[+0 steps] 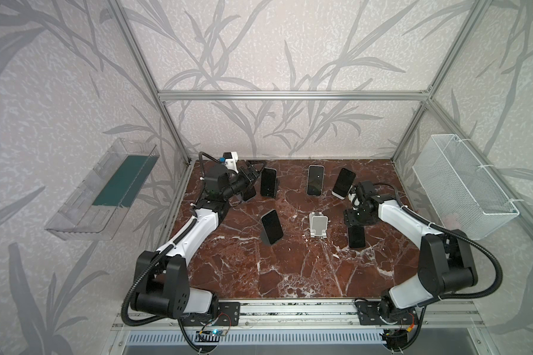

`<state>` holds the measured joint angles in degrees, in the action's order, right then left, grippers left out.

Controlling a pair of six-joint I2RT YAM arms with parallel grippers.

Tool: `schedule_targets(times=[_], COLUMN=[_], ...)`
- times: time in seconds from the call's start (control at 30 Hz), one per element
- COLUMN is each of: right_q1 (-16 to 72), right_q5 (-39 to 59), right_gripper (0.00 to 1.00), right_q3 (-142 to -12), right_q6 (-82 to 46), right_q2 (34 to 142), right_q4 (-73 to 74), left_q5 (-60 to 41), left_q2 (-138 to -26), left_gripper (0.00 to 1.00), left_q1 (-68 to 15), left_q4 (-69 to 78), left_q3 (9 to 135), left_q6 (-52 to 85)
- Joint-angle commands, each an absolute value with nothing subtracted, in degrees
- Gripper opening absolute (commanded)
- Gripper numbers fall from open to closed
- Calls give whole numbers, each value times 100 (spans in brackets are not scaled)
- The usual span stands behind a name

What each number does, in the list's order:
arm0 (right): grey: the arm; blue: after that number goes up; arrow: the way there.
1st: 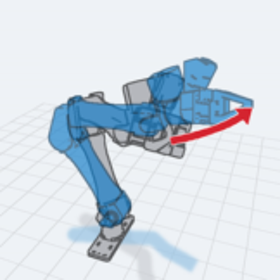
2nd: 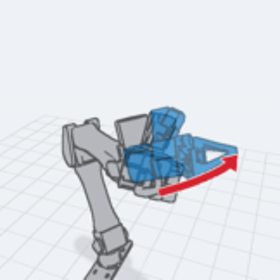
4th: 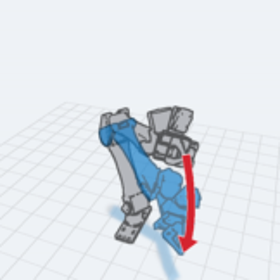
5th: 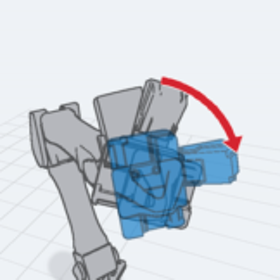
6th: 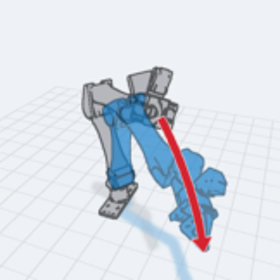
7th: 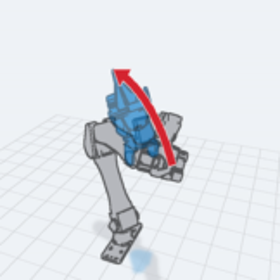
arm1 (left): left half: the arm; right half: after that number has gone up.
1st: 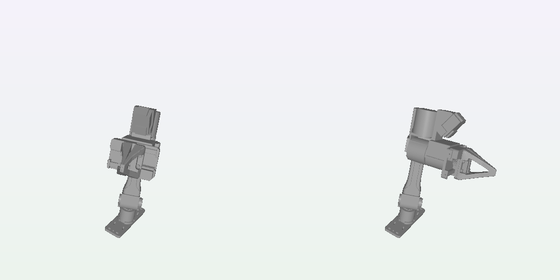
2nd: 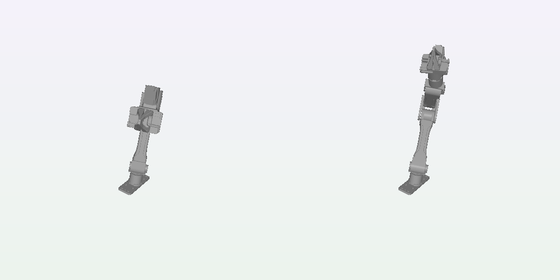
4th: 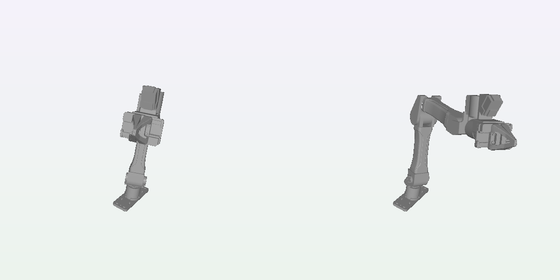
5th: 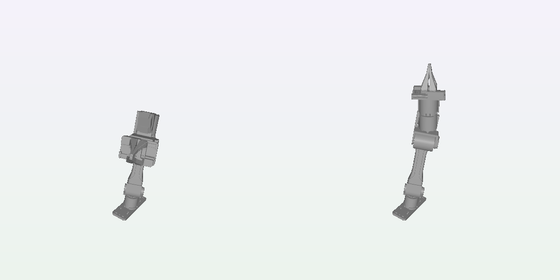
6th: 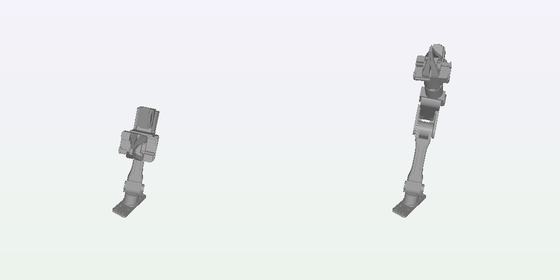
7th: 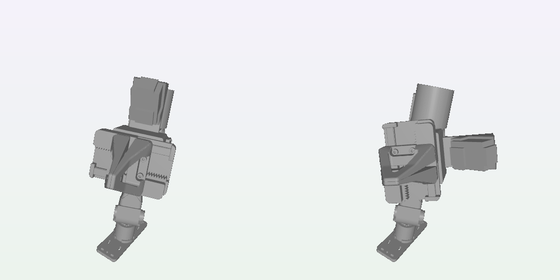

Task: Remove the phone from the phone stand
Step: 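Carry the held phone beside the stand toward the robot and lower it, then lay the phone flat on the table and open the right gripper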

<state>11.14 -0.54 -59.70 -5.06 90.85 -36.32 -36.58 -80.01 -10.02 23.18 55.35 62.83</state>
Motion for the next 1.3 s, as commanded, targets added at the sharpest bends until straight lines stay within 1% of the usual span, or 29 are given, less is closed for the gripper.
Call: schedule_targets(times=[0.0, 0.3, 0.47, 0.6, 0.77, 0.87, 1.07, 1.27], right_q1=[1101, 1101, 1107, 1108, 1123, 1172, 1387, 1389], right_q5=[-1, 246, 635, 764, 808, 730, 420, 207], right_gripper=[63, 63, 64, 66, 66, 66, 71, 75], right_q3=[-6145, -6187, -6266, -6390, -6597, -6724, -6932, -7005], right_q6=[-526, -850, -1143, -1265, -1266, -1207, -1046, -1053], right_q2=[9299, 9877, 10213, 10412, 10573, 10728, 10969, 10888], right_q4=[-3750, -3462, -3255, -3286, -3336, -3425, -3737, -3957], left_q5=[-3711, -3690, -3678, -3615, -3665, -3663, -3744, -3770], left_q2=[-7834, -7833, -7796, -7854, -7917, -7877, -7852, -7845], left_gripper=[88, 88, 88, 88, 88, 88, 88, 88], left_q1=[-1020, -976, -949, -949, -915, -880, -787, -622], left_q4=[2453, 2272, 2162, 2107, 2180, 2188, 2396, 2479], left_q3=[5626, 5686, 5713, 5704, 5700, 5701, 5661, 5652], left_q6=[6311, 6135, 6047, 5985, 6029, 6042, 6190, 6275])
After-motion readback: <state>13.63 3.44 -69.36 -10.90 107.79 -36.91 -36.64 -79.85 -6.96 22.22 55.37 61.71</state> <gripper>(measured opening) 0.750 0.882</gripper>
